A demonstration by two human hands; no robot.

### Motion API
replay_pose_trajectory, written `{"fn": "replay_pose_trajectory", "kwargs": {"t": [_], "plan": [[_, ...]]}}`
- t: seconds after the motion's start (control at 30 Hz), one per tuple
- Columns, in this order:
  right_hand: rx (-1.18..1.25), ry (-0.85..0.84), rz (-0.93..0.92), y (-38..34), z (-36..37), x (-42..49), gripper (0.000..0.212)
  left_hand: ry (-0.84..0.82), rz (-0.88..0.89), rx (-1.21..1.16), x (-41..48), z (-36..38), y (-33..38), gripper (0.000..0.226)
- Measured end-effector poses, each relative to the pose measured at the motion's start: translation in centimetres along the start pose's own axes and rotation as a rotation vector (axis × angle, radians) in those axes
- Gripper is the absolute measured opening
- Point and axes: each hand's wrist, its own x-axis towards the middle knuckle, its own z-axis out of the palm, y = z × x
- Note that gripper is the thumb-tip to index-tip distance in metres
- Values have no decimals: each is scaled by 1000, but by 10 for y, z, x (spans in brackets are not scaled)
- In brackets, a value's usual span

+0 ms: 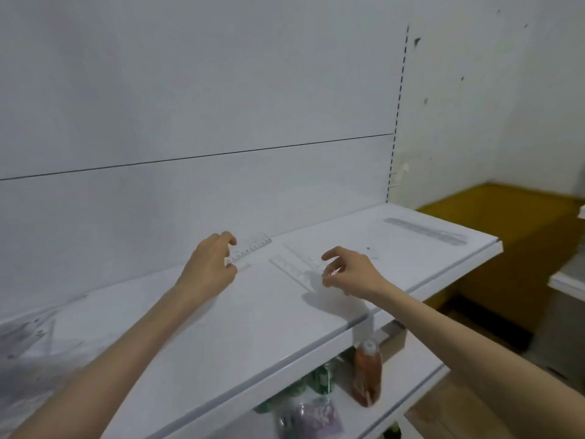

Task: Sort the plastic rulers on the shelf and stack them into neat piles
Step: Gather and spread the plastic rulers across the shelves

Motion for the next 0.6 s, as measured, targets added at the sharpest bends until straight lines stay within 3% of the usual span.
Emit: {"fn": "replay_pose_trajectory", "kwargs": {"t": [0.3, 0.43, 0.6], "plan": [[-299, 200, -26, 136, -178, 51, 47, -29, 24, 24, 95, 112, 146, 31], [-333, 195, -61, 190, -240, 77, 41, -43, 6, -24, 121, 151, 196, 28], [-370, 140, -113, 225, -266, 112, 36, -90, -27, -90, 134, 179, 211, 44]]}}
